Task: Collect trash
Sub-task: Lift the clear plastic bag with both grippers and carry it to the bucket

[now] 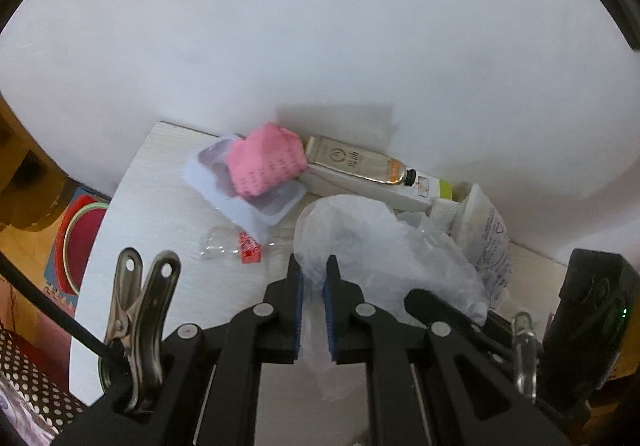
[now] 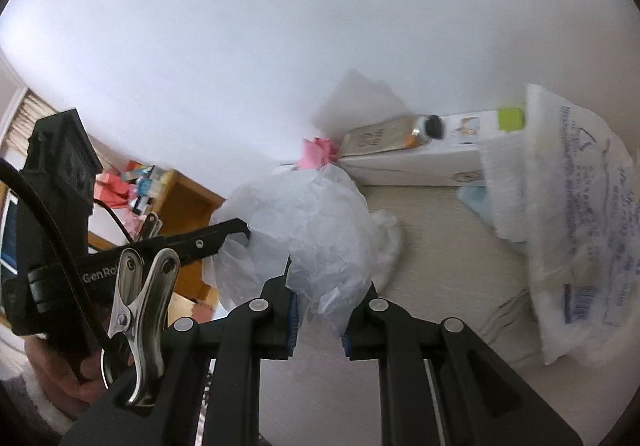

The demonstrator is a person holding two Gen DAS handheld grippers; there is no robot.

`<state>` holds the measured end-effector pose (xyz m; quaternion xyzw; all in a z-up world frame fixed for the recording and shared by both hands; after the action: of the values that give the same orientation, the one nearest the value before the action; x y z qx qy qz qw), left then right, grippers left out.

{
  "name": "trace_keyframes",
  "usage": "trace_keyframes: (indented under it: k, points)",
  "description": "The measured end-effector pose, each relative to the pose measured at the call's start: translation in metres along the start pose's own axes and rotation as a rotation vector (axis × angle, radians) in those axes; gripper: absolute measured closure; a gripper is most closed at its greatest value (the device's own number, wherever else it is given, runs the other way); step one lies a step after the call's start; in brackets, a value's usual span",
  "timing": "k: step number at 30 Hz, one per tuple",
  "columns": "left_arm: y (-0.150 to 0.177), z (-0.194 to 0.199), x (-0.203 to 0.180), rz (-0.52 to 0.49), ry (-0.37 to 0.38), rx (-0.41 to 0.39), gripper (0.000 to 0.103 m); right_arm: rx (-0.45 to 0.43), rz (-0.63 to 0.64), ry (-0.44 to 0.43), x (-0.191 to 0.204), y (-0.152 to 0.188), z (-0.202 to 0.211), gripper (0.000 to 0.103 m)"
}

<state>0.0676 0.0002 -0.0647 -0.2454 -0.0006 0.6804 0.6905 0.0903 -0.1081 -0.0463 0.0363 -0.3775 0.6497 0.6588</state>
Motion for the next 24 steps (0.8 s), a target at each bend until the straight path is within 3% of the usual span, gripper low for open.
trace_keyframes:
  k: [13, 24]
  points:
    - [0.011, 0.049, 0.015, 0.009, -0.07, -0.066, 0.093, -0.045, 0.132, -0.002, 0.046, -0.006, 0.012, 0.086]
    - [0.009, 0.077, 0.053, 0.062, -0.064, -0.109, 0.093, -0.041, 0.222, -0.005, 0.095, -0.005, -0.002, 0.086]
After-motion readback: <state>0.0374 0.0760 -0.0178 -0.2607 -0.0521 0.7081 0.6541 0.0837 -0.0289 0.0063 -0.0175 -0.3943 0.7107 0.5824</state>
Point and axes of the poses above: each gripper's, at about its wrist camera, not at the fingertips, and z roughly against the way its jaws point, x to its left, y to its underside, the point moved 8 cm from there along -z, roughly the way its jaws point, and after that the axes turned 4 degrees about y, right-handed, at the moved point
